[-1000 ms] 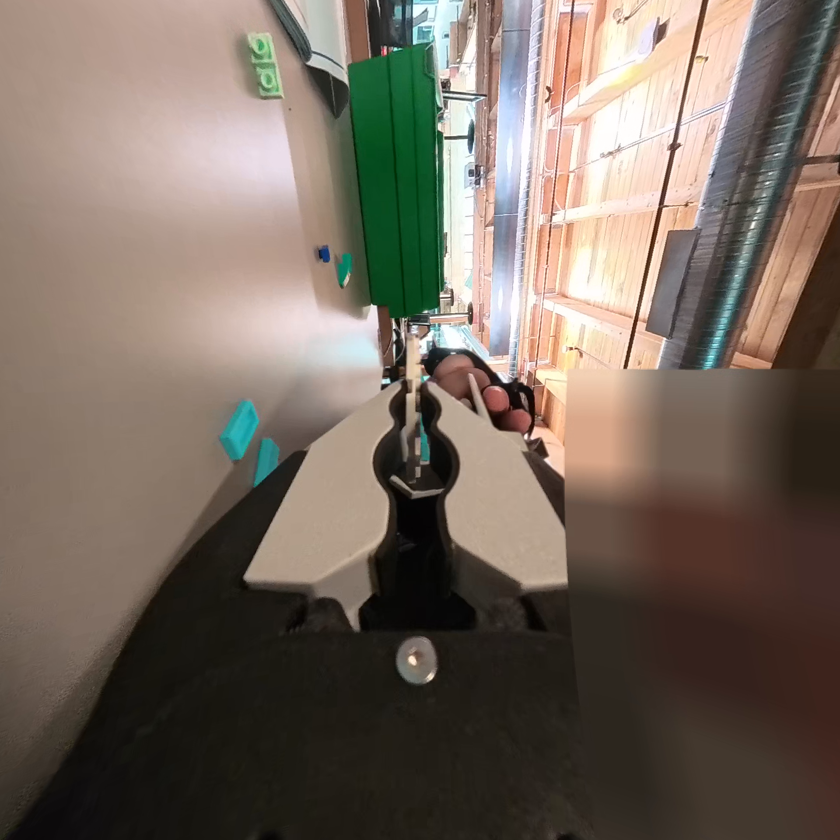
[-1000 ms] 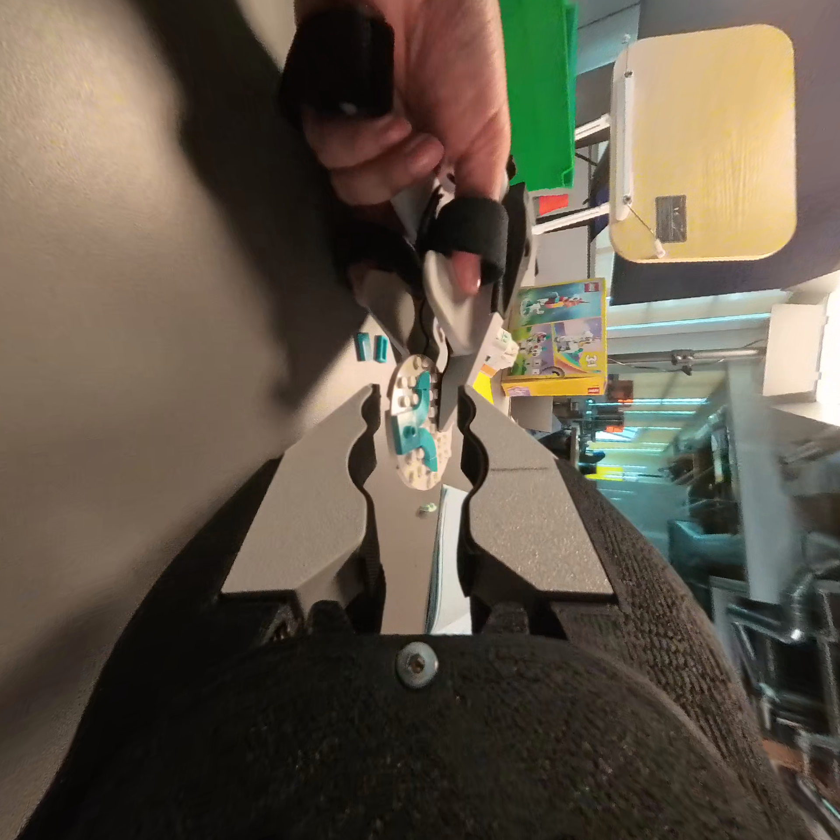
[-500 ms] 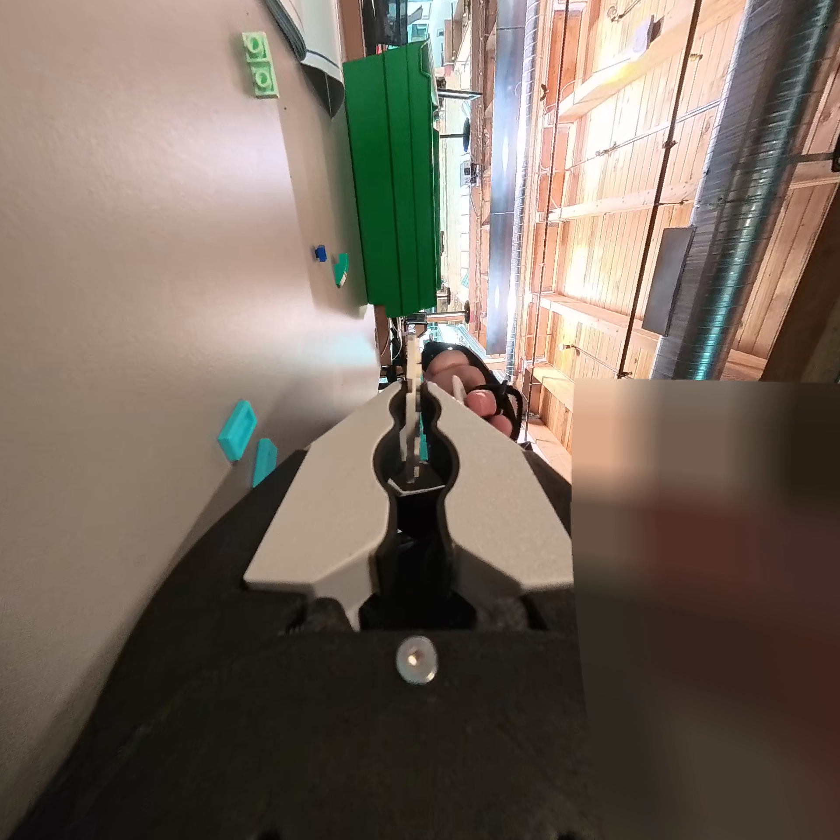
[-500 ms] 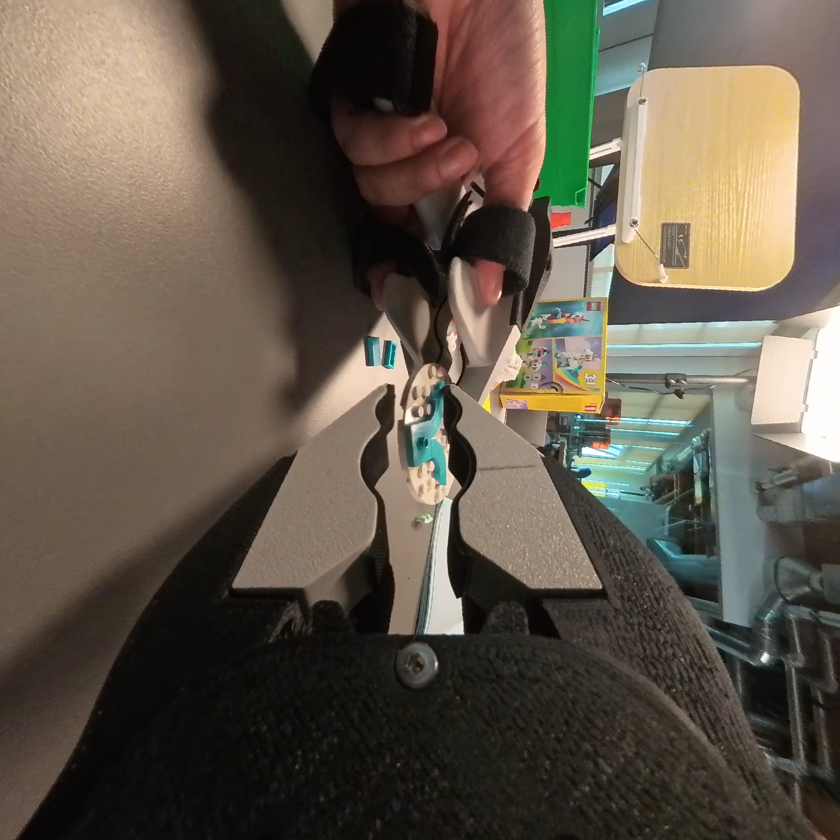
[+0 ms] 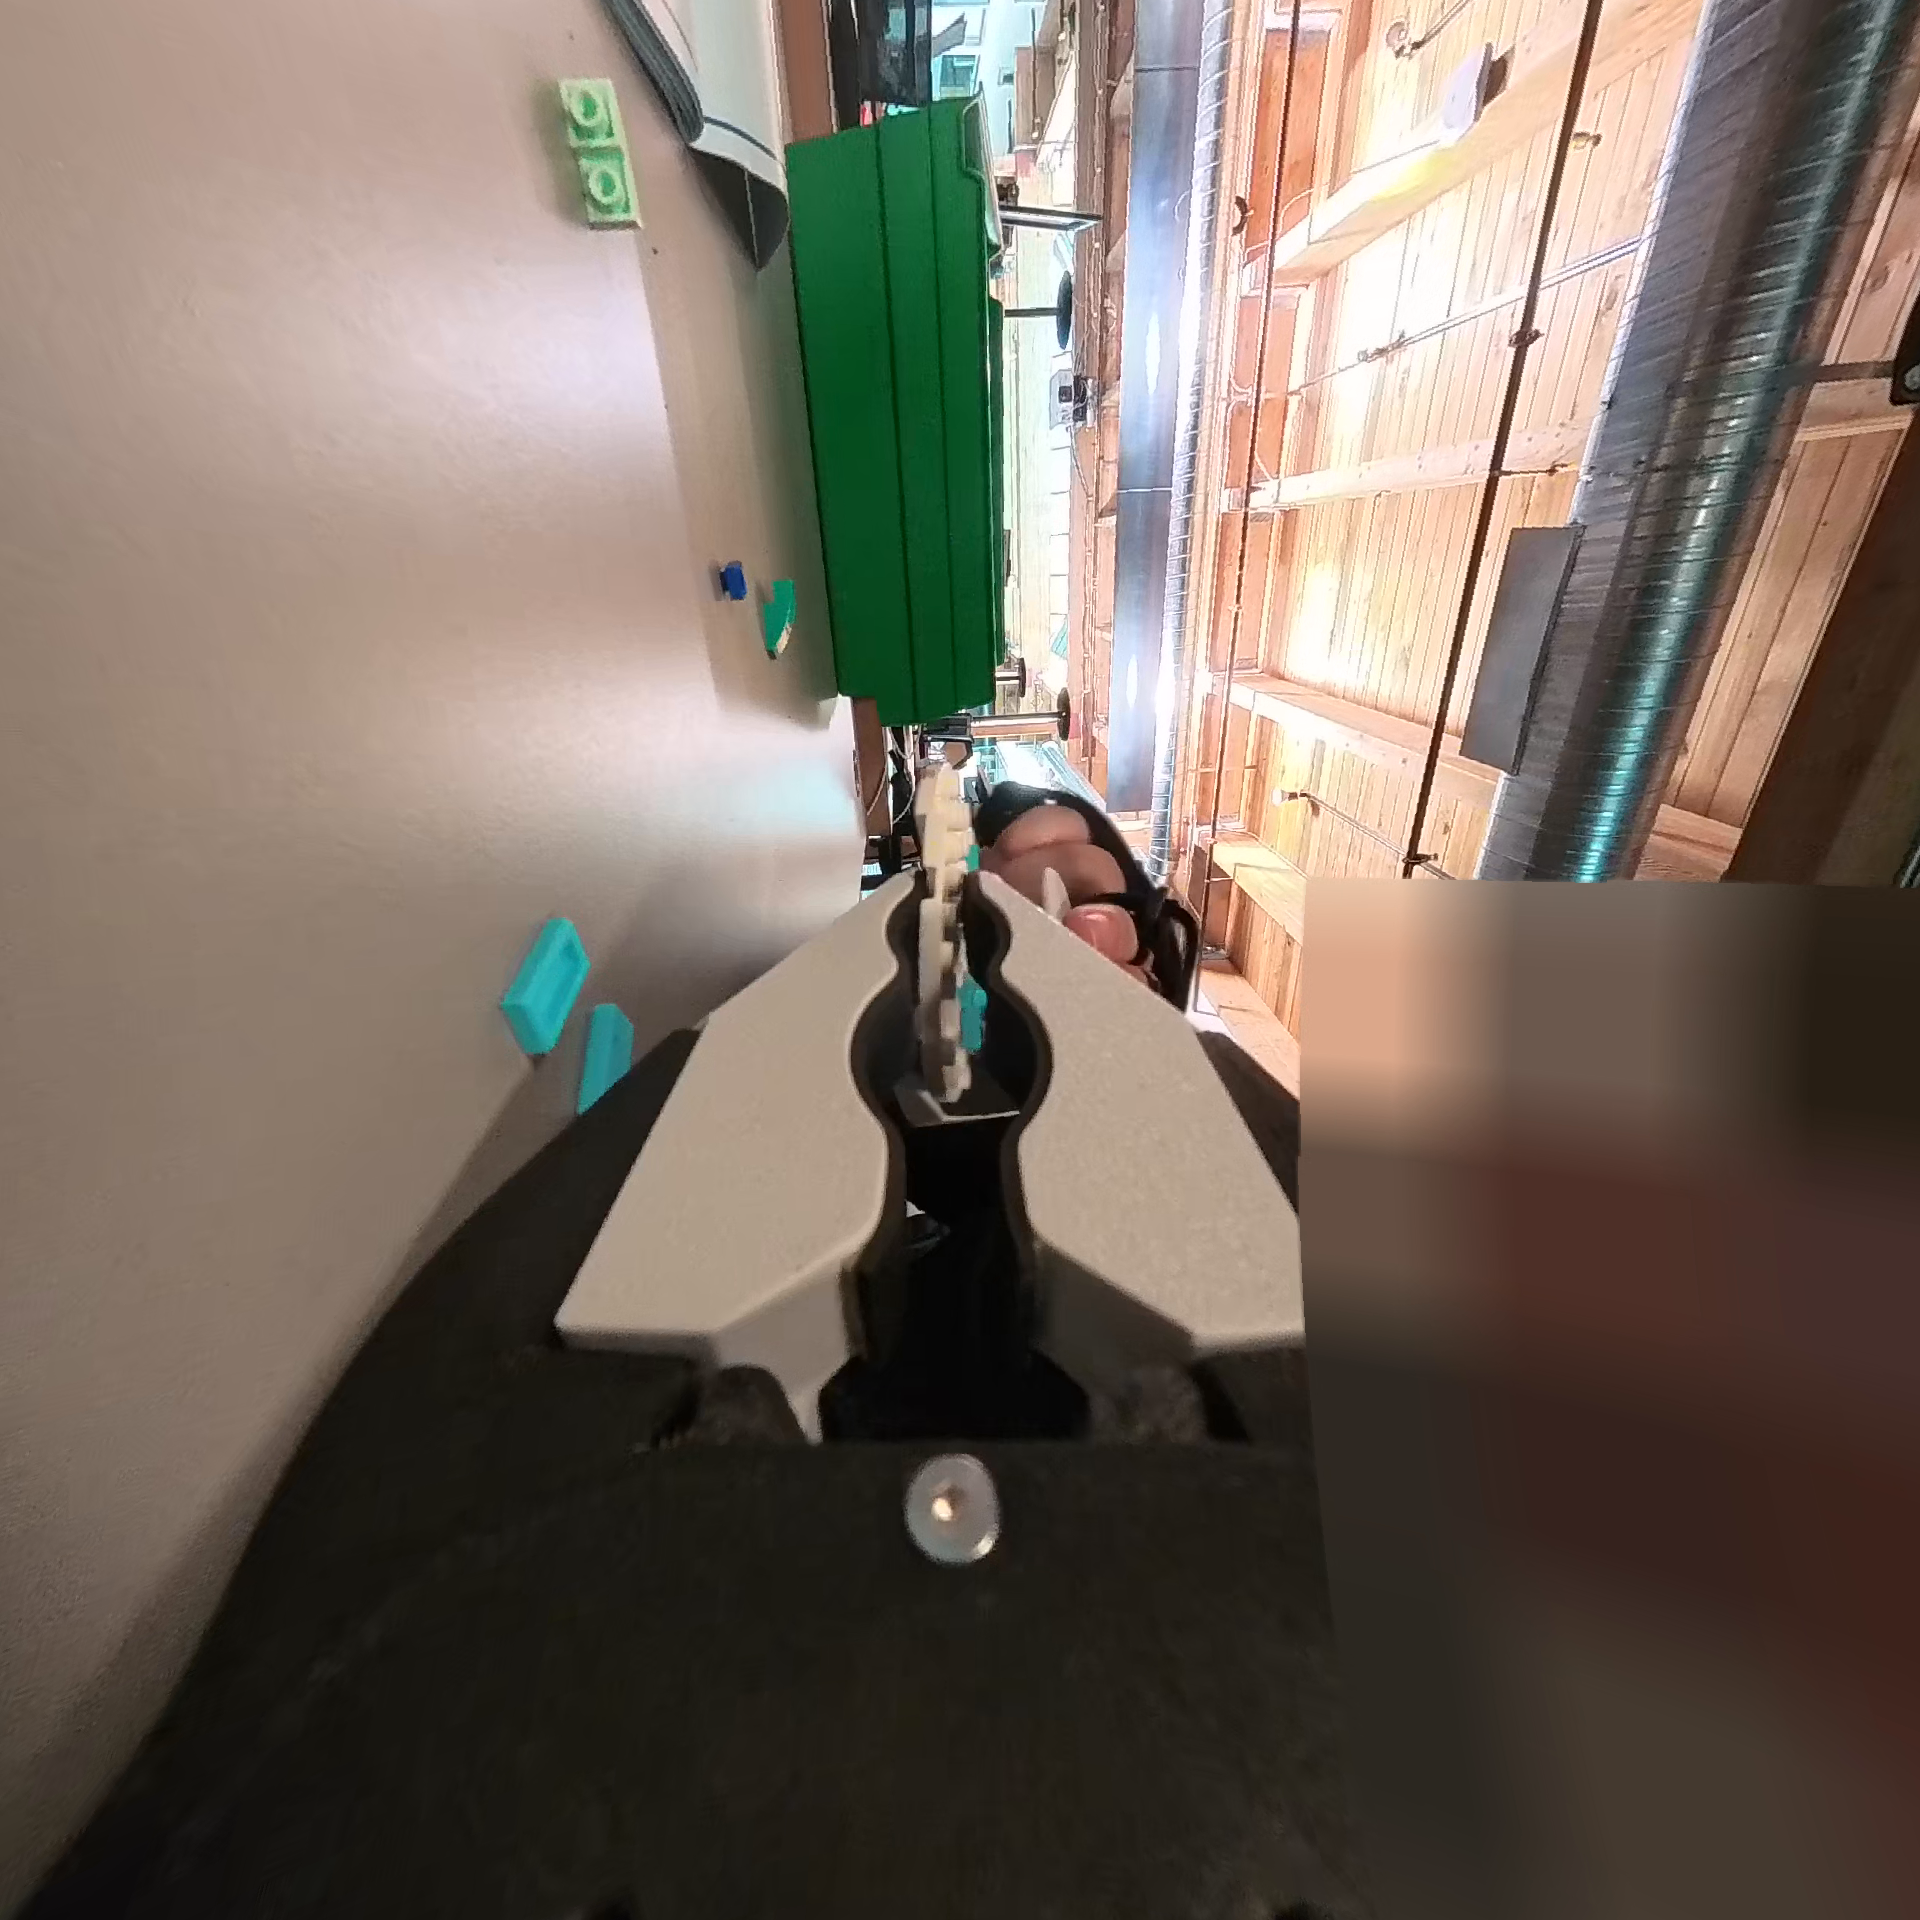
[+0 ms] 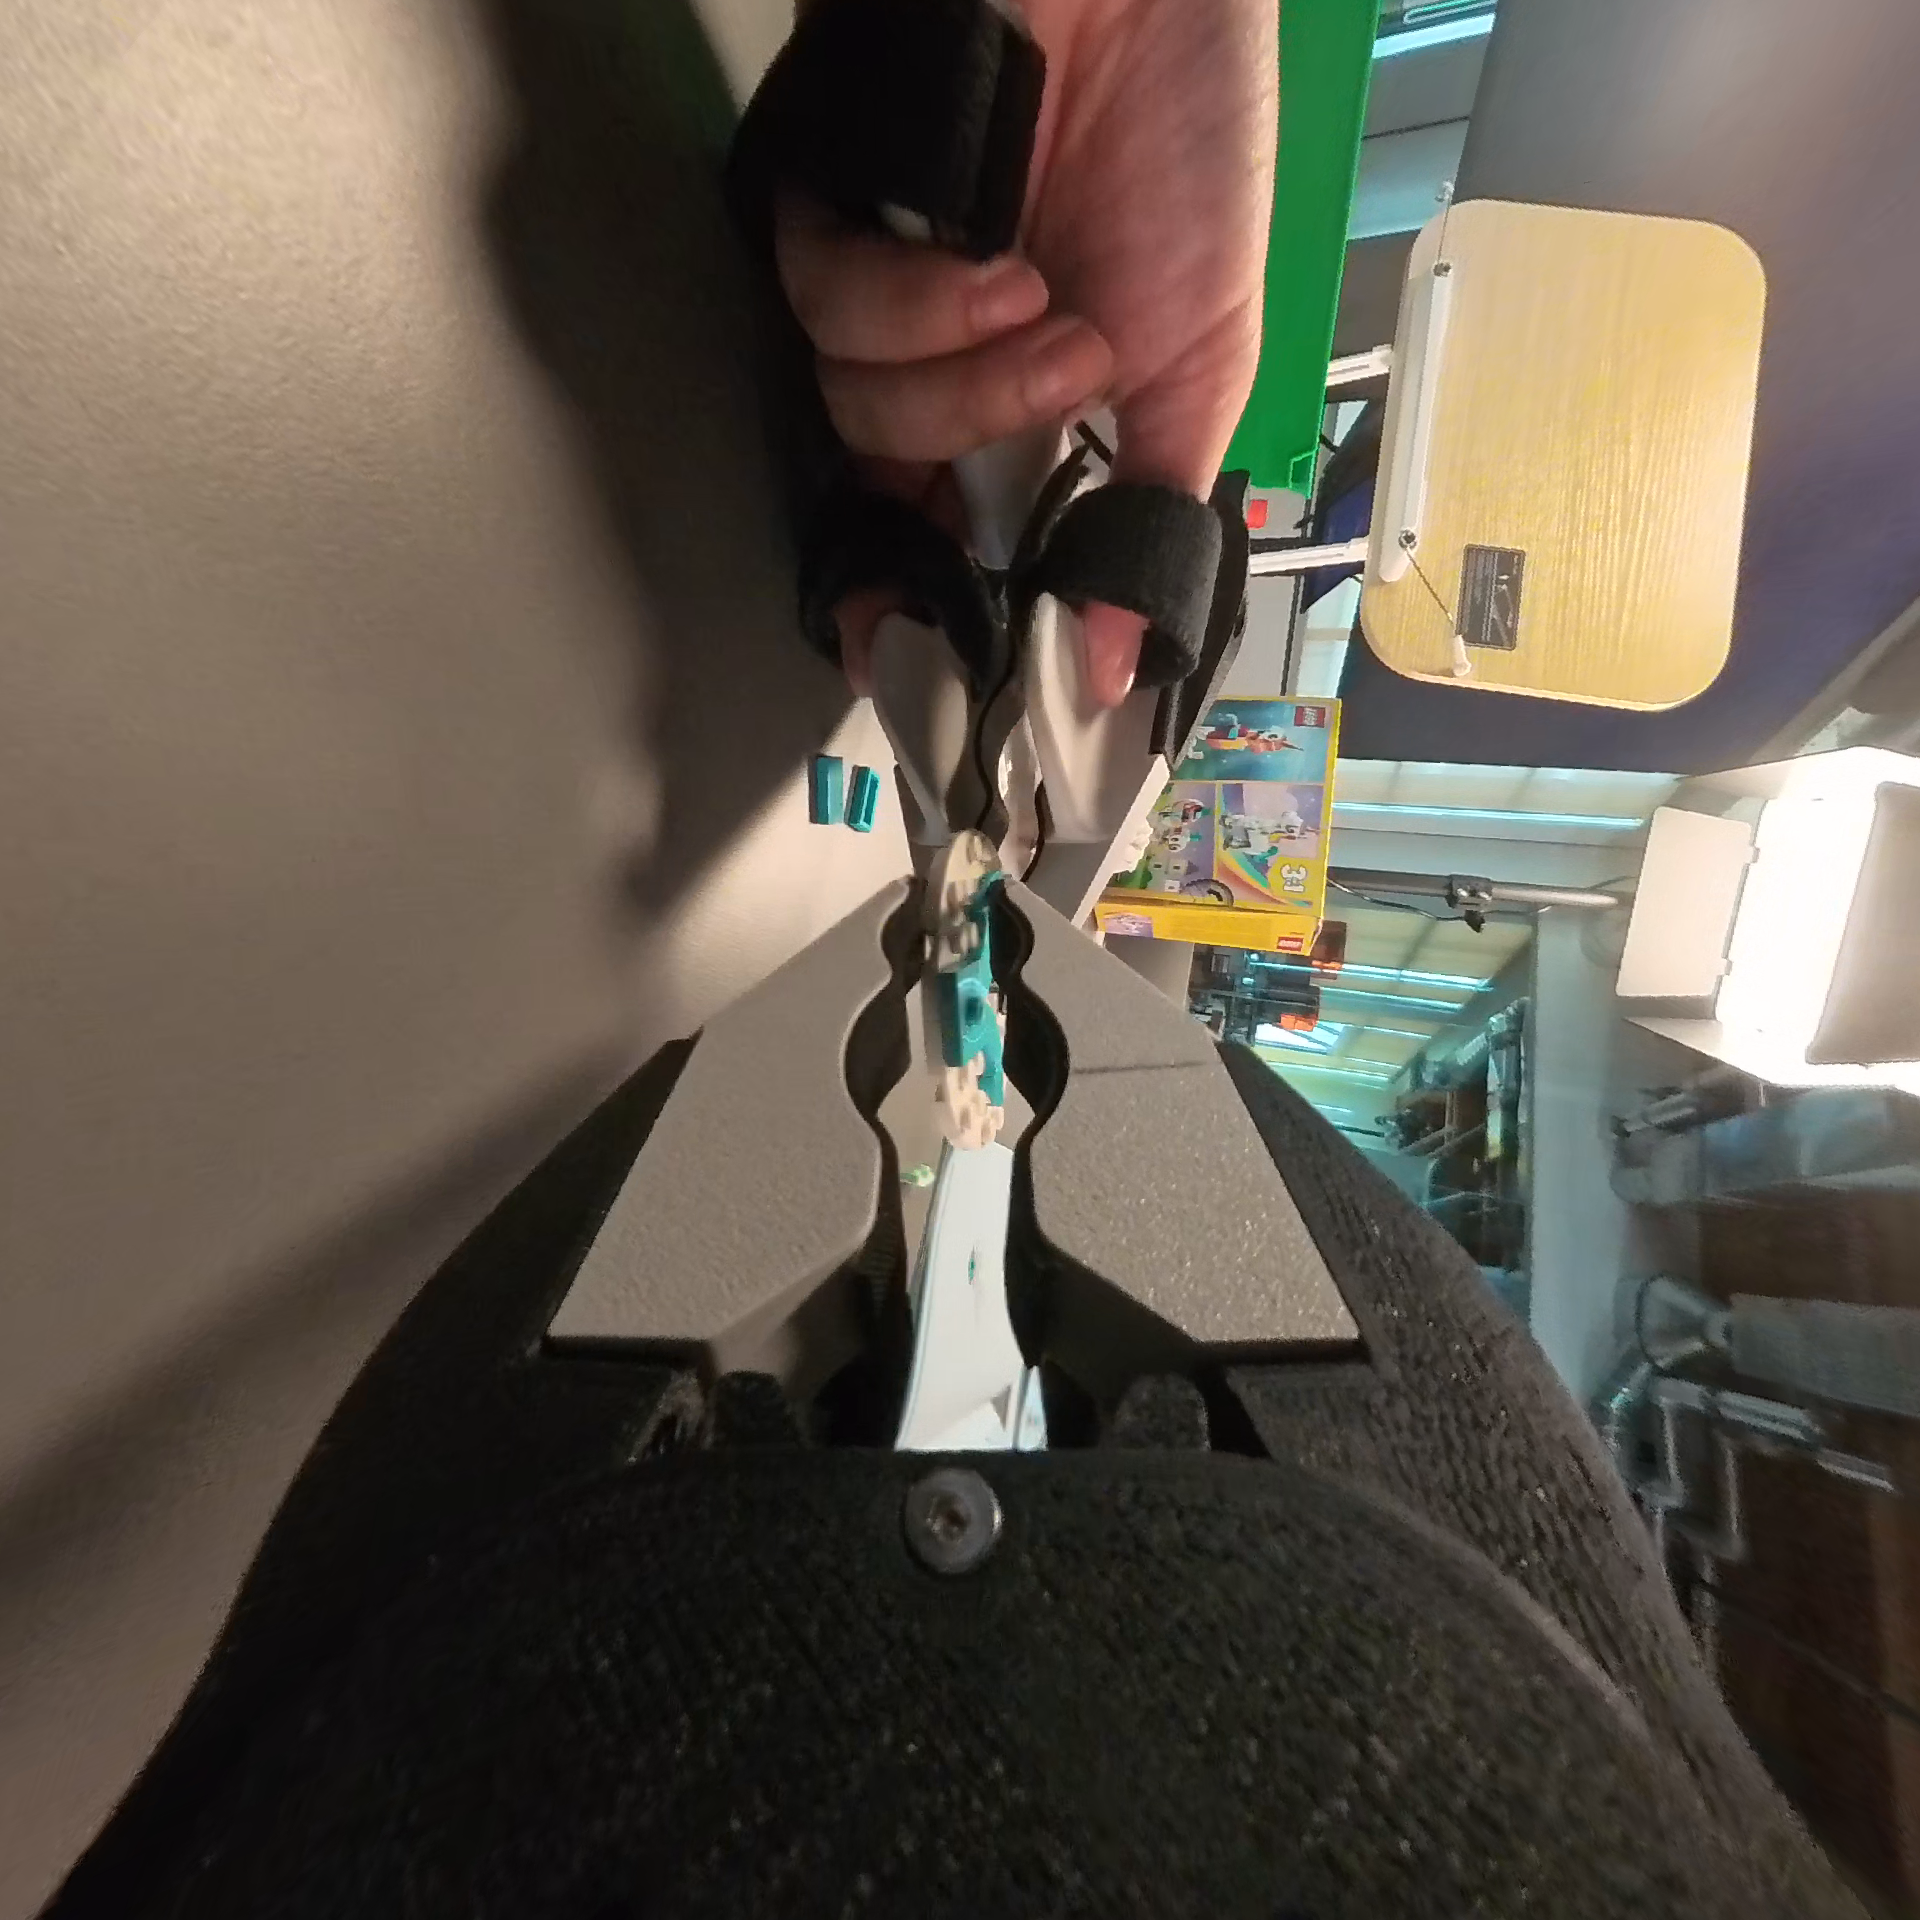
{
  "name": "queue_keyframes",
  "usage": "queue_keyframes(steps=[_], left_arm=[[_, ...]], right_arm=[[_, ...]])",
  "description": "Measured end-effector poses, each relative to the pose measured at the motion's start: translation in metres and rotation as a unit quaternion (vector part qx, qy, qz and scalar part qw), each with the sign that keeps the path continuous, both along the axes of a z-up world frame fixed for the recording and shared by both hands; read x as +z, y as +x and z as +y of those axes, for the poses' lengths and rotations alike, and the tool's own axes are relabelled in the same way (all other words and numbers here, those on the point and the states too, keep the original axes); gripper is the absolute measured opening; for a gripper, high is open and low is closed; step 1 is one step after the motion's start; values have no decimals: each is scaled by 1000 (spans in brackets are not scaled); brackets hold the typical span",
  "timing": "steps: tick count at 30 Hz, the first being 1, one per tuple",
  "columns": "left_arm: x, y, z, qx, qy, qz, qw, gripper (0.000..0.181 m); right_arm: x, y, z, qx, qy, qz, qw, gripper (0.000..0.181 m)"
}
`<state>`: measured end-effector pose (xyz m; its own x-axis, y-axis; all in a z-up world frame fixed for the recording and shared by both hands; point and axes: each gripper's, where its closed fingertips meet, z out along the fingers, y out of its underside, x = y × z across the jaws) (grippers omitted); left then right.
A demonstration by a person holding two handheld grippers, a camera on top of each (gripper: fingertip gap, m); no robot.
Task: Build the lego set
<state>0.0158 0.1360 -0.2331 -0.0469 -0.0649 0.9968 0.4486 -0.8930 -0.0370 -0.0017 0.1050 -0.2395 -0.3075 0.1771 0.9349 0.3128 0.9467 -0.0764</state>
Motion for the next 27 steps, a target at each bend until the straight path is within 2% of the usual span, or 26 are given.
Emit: queue_keyframes(steps=[7, 21, 24, 27], left_arm=[[-4, 2, -3, -5, 5, 22, 1000, 4], [-2, 0, -1, 0, 3, 10, 1000, 4], [-1, -1, -1, 0, 5, 6, 1000, 4], [0, -2, -1, 2, 7, 4, 1000, 4]], right_arm=[[-9, 1, -2, -4, -11, -23, 1000, 17], [-3, -1, -1, -8, -20, -11, 1000, 11], [-4, -2, -1, -13, -36, 0, 999, 14], [-1, 0, 6, -32, -43, 15, 998, 32]])
